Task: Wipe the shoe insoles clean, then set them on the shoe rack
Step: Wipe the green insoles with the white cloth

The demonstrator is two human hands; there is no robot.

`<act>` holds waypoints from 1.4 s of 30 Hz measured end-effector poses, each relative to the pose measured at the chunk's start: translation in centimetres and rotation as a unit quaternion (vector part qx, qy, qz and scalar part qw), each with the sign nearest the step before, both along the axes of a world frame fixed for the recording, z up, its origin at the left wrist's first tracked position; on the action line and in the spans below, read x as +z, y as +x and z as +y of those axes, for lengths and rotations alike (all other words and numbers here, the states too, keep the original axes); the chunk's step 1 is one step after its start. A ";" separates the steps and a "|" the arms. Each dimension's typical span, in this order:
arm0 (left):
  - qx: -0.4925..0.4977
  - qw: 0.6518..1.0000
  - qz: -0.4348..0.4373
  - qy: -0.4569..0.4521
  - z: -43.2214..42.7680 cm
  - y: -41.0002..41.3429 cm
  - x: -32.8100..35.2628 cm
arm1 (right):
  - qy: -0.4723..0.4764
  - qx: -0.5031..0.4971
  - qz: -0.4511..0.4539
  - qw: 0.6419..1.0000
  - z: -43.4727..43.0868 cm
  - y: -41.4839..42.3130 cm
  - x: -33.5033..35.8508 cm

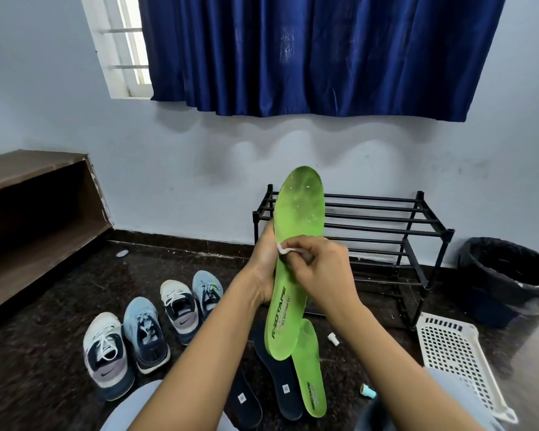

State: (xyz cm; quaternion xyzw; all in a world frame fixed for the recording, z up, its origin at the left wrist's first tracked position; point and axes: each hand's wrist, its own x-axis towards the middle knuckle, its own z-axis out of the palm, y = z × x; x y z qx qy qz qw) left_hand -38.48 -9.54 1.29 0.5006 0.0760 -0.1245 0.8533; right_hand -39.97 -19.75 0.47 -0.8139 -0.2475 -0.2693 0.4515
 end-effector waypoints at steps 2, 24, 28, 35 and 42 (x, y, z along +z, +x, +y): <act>0.007 1.000 0.004 -0.010 0.2 0.0 -0.2 | 0.008 0.006 -0.002 1.000 0.0 -0.2 -0.1; 0.058 0.998 0.001 -0.001 -0.9 0.5 -1.2 | 0.045 0.038 0.144 0.988 -1.2 -0.3 0.0; 0.003 1.000 -0.024 -0.016 -2.3 0.2 -2.3 | 0.017 -0.040 0.046 0.998 -1.4 0.4 0.2; -0.021 0.998 -0.049 -0.034 -5.3 -0.7 -3.3 | 0.050 -0.128 0.009 0.990 -2.7 2.0 1.0; 0.037 0.998 -0.039 0.021 -3.6 -0.2 -2.1 | -0.033 -0.064 0.051 0.996 -1.6 0.7 0.3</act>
